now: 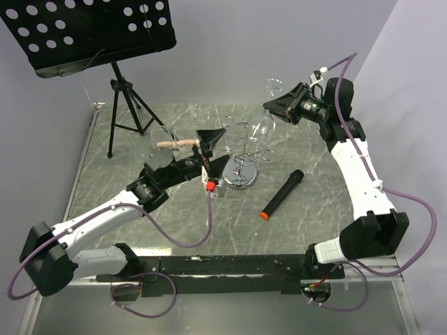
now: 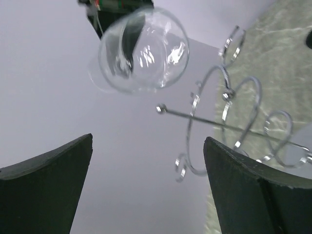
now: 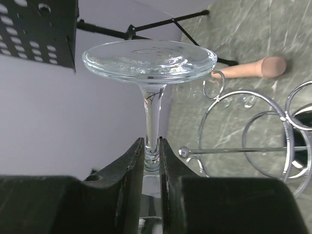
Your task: Take the wine glass off the wine glass rack
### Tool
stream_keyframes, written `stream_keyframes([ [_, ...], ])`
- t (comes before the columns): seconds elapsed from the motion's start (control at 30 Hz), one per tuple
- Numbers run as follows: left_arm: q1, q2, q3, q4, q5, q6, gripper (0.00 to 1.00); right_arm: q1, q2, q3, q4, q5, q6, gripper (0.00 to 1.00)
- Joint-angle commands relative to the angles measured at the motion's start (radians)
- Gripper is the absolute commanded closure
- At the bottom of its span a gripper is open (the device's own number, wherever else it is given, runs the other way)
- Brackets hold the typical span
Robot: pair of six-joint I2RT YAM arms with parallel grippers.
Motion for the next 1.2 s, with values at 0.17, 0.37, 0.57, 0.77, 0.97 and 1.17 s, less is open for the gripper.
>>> stream_keyframes([
  [0.17,-0.061,0.095,0.032,0.321,-0.013,0.199,0.00,0.108,0.053,0.135,0.051,0.000,0.178,1.00],
  [0.37,-0.068,0.106,0.023,0.375,-0.016,0.221,0.00,0.149,0.076,0.166,0.039,0.023,0.146,1.00],
  [0.57,-0.073,0.118,0.028,0.424,-0.002,0.254,0.00,0.169,0.083,0.174,0.022,0.041,0.110,1.00],
  [0.77,-0.074,0.130,0.040,0.408,0.021,0.282,0.00,0.193,0.106,0.195,0.017,0.044,0.081,1.00],
  [0.97,-0.073,0.135,0.037,0.405,0.047,0.310,0.00,0.210,0.116,0.203,0.013,0.055,0.066,1.00],
  [1.17,-0.073,0.152,0.043,0.401,0.054,0.339,0.00,0.223,0.126,0.218,-0.001,0.061,0.037,1.00],
])
